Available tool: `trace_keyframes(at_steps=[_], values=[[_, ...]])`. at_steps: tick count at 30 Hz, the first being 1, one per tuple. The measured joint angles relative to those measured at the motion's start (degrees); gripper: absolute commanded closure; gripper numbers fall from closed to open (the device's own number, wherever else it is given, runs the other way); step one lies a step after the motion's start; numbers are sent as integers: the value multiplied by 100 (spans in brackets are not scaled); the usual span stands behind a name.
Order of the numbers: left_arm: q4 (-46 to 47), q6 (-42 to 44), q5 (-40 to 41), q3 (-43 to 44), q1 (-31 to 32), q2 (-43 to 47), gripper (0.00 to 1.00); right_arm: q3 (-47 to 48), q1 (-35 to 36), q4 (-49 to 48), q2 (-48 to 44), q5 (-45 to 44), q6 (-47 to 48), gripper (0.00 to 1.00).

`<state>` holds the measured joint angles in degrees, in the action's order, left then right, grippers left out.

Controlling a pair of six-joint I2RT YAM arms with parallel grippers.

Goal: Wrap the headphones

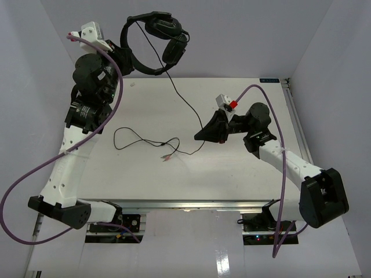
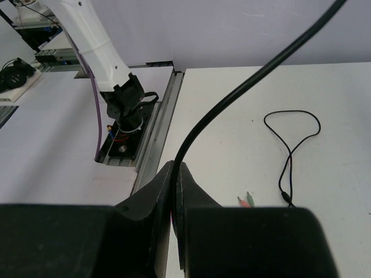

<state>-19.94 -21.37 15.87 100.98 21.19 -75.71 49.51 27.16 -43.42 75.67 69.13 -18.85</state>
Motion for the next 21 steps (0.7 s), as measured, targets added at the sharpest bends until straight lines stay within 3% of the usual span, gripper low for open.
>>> trace_keyframes(at_steps=[15, 21], values=[[-34, 361, 151, -342, -340, -359, 100, -36, 123, -159, -47, 239, -197, 92], [61, 398, 136, -454, -422, -941, 100, -30, 471, -166, -33, 346, -203, 92]])
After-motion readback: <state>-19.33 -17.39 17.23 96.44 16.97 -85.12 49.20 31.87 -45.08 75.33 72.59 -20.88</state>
